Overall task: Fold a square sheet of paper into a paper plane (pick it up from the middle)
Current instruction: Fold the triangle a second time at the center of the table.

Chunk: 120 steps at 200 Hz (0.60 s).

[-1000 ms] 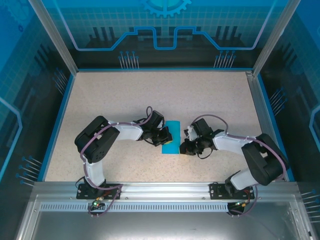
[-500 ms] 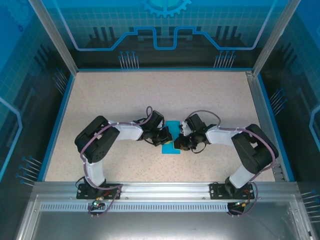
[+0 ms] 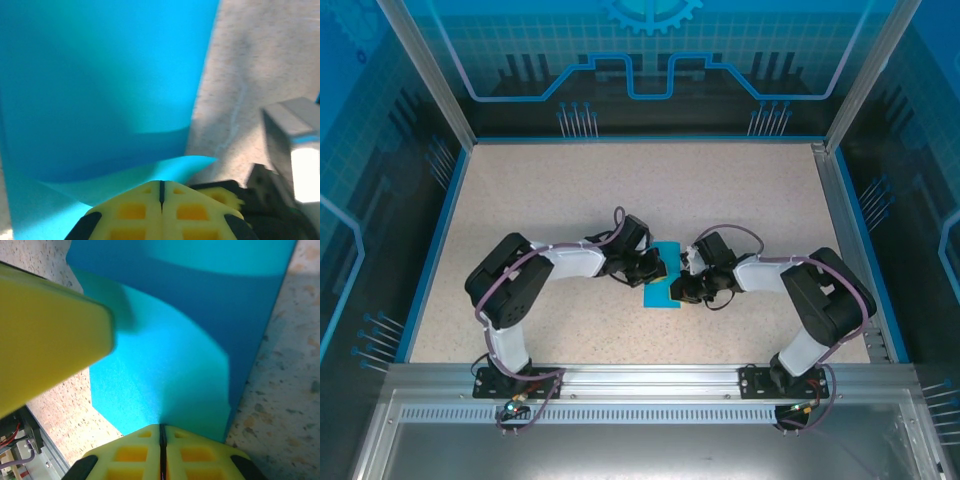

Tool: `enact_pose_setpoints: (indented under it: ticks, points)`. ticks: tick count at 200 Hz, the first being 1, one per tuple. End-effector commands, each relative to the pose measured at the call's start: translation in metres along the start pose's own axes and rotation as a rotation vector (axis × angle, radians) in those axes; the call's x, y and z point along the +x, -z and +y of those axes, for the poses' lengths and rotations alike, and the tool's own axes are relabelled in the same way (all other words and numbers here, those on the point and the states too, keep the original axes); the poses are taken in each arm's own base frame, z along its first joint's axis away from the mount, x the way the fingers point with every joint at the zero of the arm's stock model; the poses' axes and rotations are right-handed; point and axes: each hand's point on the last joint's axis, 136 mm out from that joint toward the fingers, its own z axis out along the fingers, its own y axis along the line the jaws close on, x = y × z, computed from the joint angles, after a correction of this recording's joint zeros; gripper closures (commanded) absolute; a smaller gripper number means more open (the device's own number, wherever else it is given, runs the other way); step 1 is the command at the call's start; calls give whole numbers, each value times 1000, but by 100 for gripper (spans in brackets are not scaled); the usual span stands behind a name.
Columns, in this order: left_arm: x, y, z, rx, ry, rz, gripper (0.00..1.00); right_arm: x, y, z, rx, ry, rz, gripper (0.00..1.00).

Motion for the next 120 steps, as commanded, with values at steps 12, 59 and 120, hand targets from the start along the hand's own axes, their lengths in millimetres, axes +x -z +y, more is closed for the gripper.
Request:
enact_pose_setpoints:
  ticks: [12,59,120]
  points:
    - [6,19,-21,55,-29,-11,100,23,-3,-30,93,-88,55,94]
    - [12,-5,-7,47,-3,24,100,23,-4,-33,102,-92,56,95]
    - [10,-20,23,-35,15,4,100,27,-6,-39,119,-104,64,95]
